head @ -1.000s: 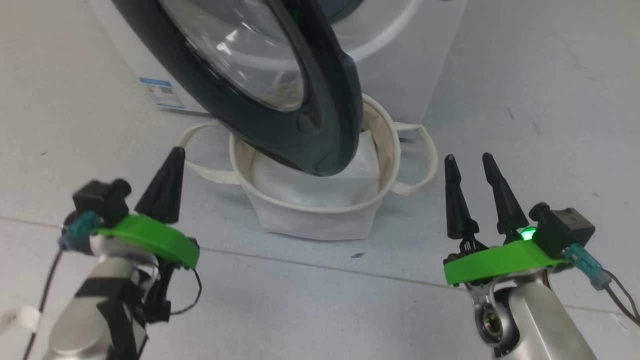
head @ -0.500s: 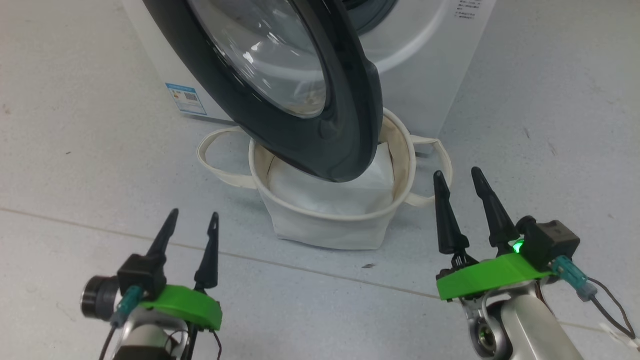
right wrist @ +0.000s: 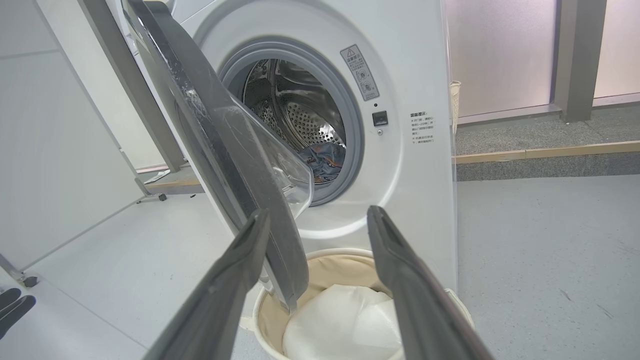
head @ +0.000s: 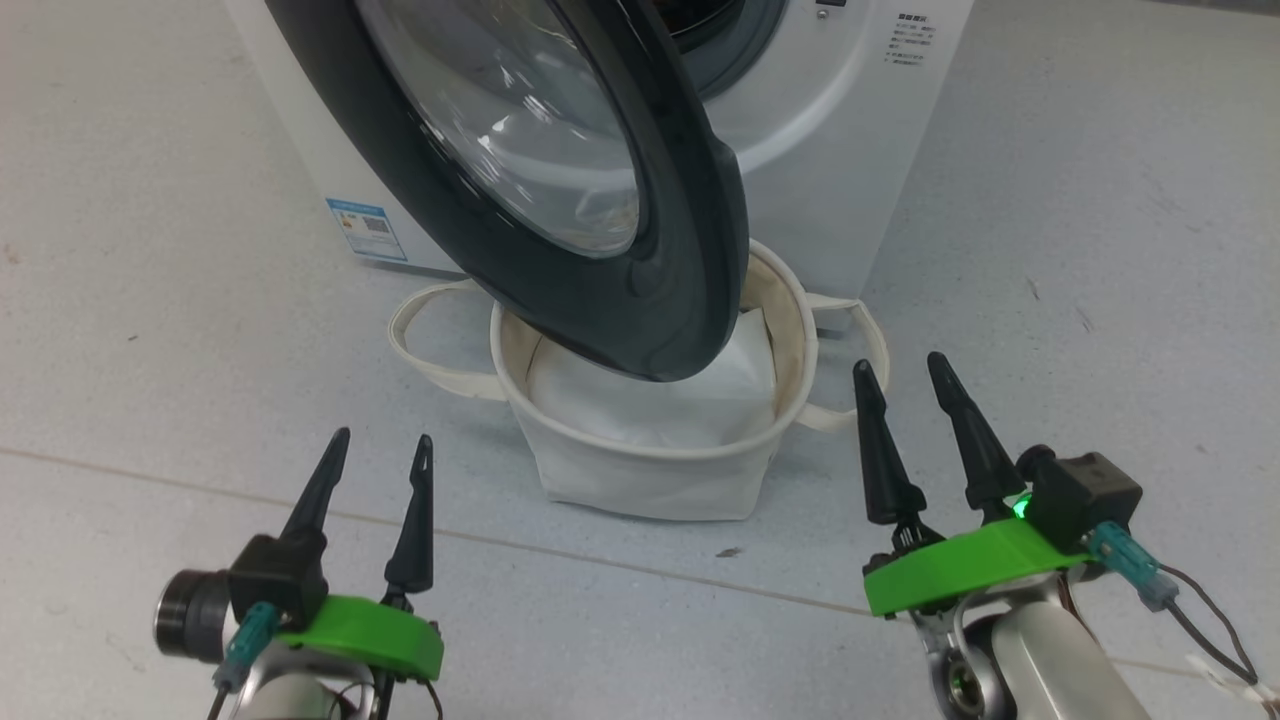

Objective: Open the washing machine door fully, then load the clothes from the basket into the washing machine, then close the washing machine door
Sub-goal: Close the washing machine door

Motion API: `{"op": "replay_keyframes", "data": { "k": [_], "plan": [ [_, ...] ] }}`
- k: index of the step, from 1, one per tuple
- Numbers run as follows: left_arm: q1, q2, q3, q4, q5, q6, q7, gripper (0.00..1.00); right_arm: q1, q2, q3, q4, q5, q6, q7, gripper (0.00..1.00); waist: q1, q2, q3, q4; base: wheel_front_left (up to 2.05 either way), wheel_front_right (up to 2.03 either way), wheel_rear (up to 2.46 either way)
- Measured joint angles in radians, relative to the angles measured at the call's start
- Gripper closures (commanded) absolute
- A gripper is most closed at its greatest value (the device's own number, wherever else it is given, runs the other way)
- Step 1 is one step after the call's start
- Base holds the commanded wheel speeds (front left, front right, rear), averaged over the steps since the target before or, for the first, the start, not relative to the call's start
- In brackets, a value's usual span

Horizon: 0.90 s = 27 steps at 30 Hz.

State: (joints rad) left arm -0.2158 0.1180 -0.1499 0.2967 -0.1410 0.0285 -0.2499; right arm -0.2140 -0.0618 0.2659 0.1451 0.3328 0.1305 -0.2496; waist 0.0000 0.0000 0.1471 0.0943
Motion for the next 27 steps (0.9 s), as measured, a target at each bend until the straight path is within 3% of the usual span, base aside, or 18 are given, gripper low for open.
{"op": "replay_keyframes", "data": {
  "k": [10, 15, 27],
  "plan": [
    [0.004, -0.027, 0.037, 0.011, 0.035, -0.04, 0.0, 0.0, 0.02, 0.0, 0.007, 0.01, 0.002, 0.0, 0.0, 0.0, 0.0, 0.0, -0.013, 0.0, 0.0, 0.0, 0.0],
    [0.005, -0.037, 0.041, 0.014, 0.041, -0.081, 0.0, 0.0, 0.02, 0.0, 0.006, 0.025, 0.002, 0.0, 0.0, 0.0, 0.0, 0.0, -0.021, 0.001, 0.0, 0.0, 0.0],
    [0.006, -0.052, 0.061, 0.01, 0.059, -0.102, 0.0, 0.0, 0.017, 0.0, 0.012, 0.026, -0.008, 0.0, 0.0, 0.0, 0.0, 0.0, 0.006, 0.003, 0.0, 0.0, 0.0]
  ]
}}
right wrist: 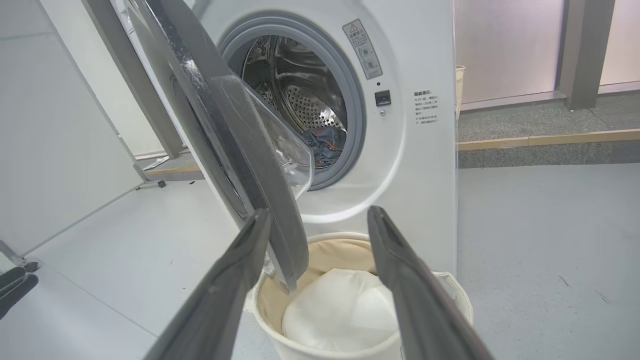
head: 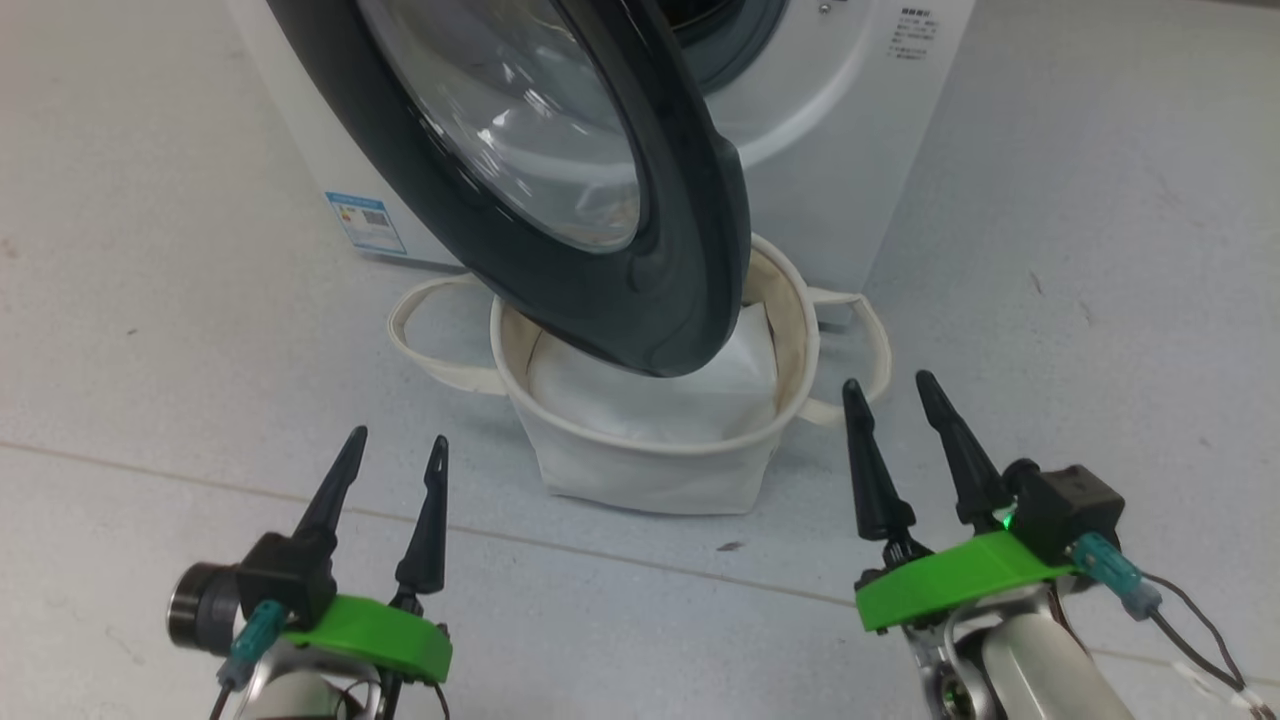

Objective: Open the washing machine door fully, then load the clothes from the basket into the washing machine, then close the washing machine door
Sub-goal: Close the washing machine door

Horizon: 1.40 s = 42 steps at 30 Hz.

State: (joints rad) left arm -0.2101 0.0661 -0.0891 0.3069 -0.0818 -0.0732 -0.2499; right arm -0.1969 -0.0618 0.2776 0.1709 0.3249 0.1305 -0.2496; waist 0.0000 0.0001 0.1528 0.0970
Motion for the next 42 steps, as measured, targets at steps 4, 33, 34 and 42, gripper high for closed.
{"op": "replay_keyframes", "data": {
  "k": [4, 33, 34, 42],
  "plan": [
    [-0.005, -0.003, 0.001, 0.002, 0.001, -0.012, 0.0, 0.0, -0.038, 0.0, 0.054, -0.029, -0.011, 0.0, 0.0, 0.0, 0.0, 0.0, 0.019, 0.002, 0.0, 0.0, 0.0],
    [-0.085, -0.026, -0.049, 0.022, -0.005, -0.014, 0.0, 0.0, -0.371, -0.006, 0.076, 0.289, -0.108, 0.0, 0.0, 1.0, 0.0, 0.0, 0.151, 0.155, 0.0, 0.0, 0.0],
    [-0.086, -0.026, -0.052, 0.022, -0.01, -0.01, 0.0, 0.0, -0.377, -0.006, 0.055, 0.289, -0.118, 0.0, 0.0, 1.0, 0.0, 0.0, 0.154, 0.157, 0.0, 0.0, 0.0],
    [-0.106, -0.028, -0.076, 0.022, -0.029, -0.005, 0.0, 0.0, -0.4, -0.001, -0.115, 0.29, -0.166, 0.001, 0.0, 1.0, 0.0, 0.0, 0.169, 0.172, 0.0, 0.0, 0.0]
  ]
}}
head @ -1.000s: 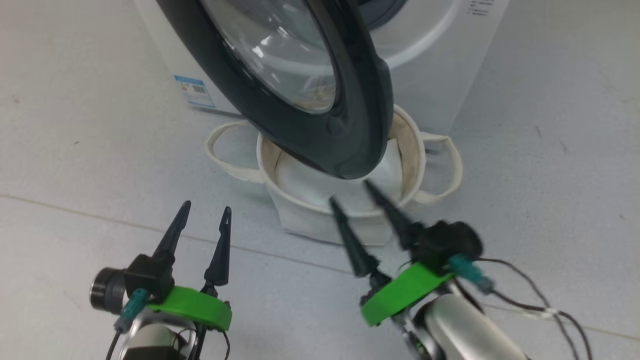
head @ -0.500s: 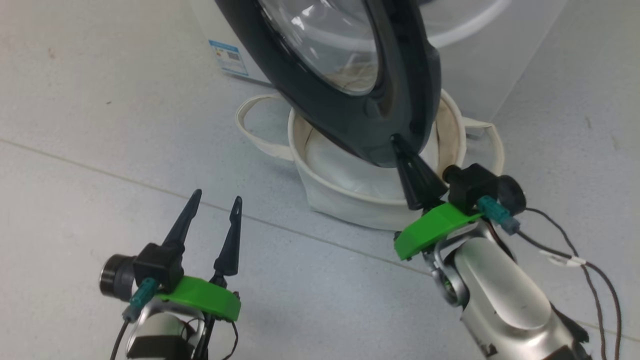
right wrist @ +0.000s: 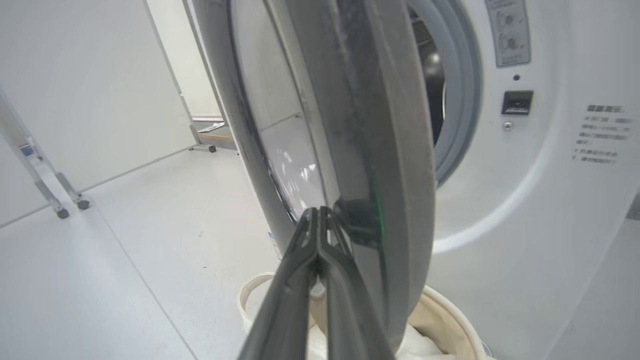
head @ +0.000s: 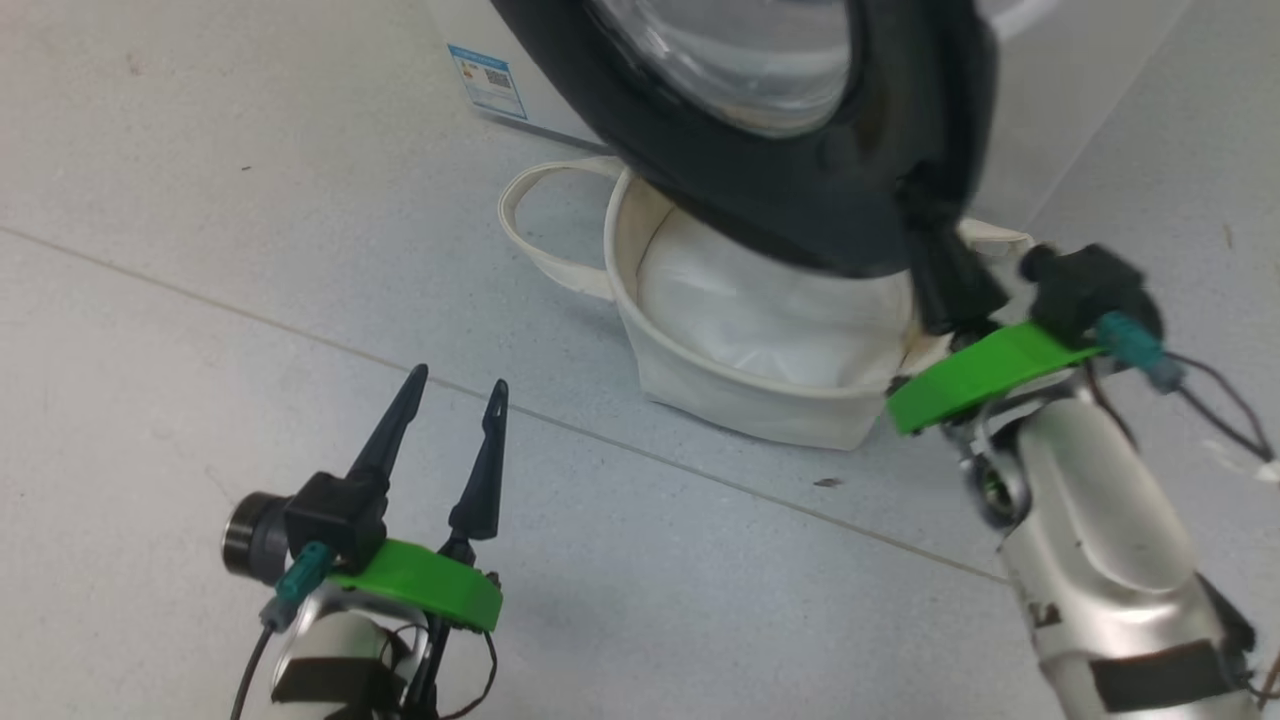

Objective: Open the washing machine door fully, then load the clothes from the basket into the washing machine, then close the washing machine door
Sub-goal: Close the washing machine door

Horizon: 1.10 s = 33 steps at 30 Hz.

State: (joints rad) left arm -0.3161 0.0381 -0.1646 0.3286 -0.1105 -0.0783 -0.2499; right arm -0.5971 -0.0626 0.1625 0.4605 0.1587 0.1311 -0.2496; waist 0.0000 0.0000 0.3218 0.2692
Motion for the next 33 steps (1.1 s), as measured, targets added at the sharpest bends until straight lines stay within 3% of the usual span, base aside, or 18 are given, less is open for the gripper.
{"op": "replay_keyframes", "data": {
  "k": [9, 19, 33],
  "plan": [
    [-0.003, -0.001, -0.026, 0.0, -0.018, 0.013, 0.0, 0.0, -0.062, -0.002, -0.149, 0.032, -0.034, 0.0, 0.0, 1.0, 0.0, 0.0, 0.025, 0.024, 0.0, 0.0, 0.0],
    [-0.045, -0.002, -0.07, -0.006, -0.06, 0.027, 0.0, 0.0, -0.2, -0.002, -0.284, 0.094, -0.15, 0.0, 0.0, 1.0, 0.0, 0.0, 0.095, 0.054, 0.0, 0.0, 0.0],
    [-0.088, -0.004, -0.117, -0.034, -0.123, 0.09, 0.0, 0.0, -0.37, -0.004, -0.448, 0.13, -0.255, 0.0, -0.005, 1.0, 0.0, 0.0, 0.18, 0.102, 0.0, 0.0, 0.0]
  ]
}}
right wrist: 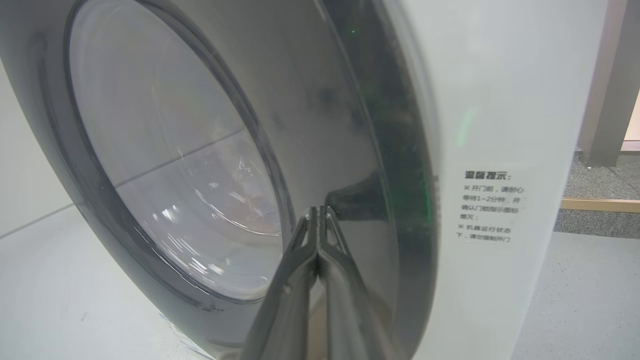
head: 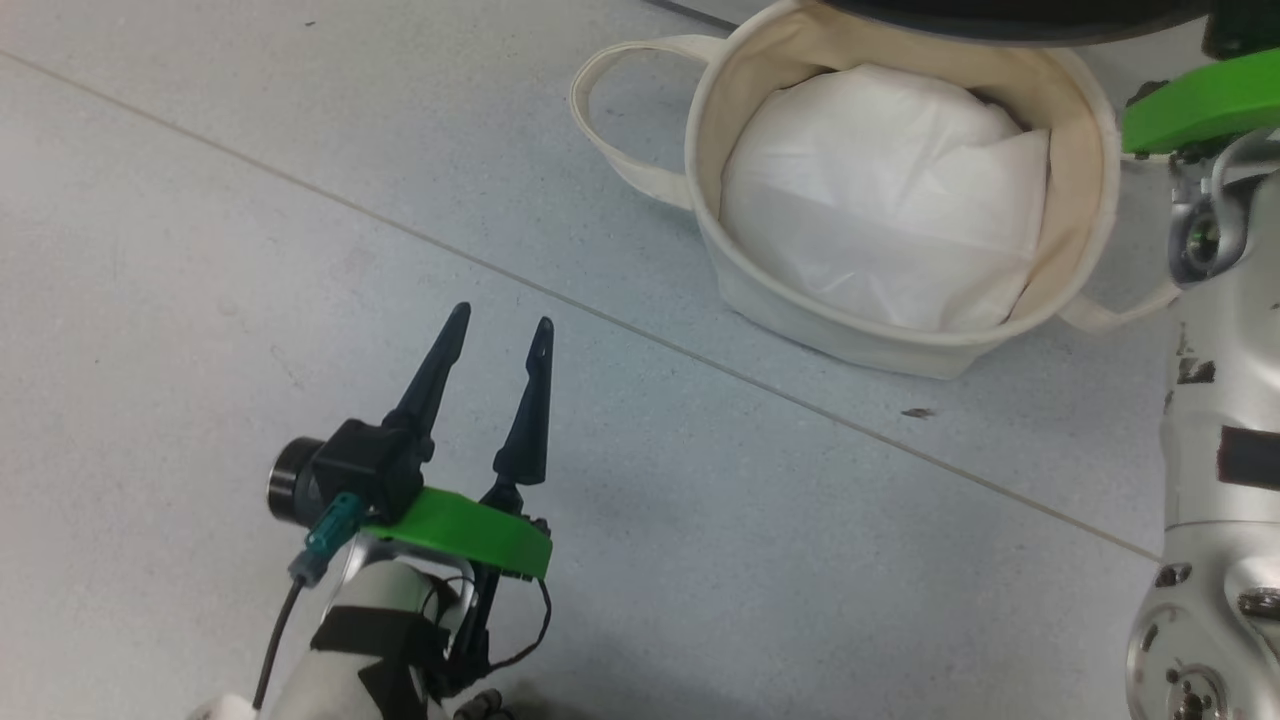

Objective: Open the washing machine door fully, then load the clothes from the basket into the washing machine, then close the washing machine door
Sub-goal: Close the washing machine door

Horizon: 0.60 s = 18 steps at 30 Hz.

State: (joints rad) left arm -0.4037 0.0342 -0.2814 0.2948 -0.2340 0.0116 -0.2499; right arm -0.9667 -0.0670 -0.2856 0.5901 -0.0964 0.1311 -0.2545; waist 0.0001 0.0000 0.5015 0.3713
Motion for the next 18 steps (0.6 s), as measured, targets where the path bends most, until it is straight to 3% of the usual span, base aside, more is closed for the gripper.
{"op": "replay_keyframes", "data": {
  "k": [10, 18],
  "plan": [
    [-0.014, -0.002, -0.047, 0.01, -0.025, 0.01, 0.0, 0.0, -0.099, 0.0, -0.13, 0.009, -0.053, 0.0, -0.002, 1.0, 0.0, 0.0, 0.037, 0.024, 0.0, 0.0, 0.0],
    [-0.04, -0.002, -0.063, 0.009, -0.033, 0.016, 0.0, 0.0, -0.134, 0.011, -0.172, 0.009, -0.053, 0.005, -0.012, 1.0, 0.0, 0.0, 0.058, 0.028, 0.0, 0.0, 0.0]
  ]
}}
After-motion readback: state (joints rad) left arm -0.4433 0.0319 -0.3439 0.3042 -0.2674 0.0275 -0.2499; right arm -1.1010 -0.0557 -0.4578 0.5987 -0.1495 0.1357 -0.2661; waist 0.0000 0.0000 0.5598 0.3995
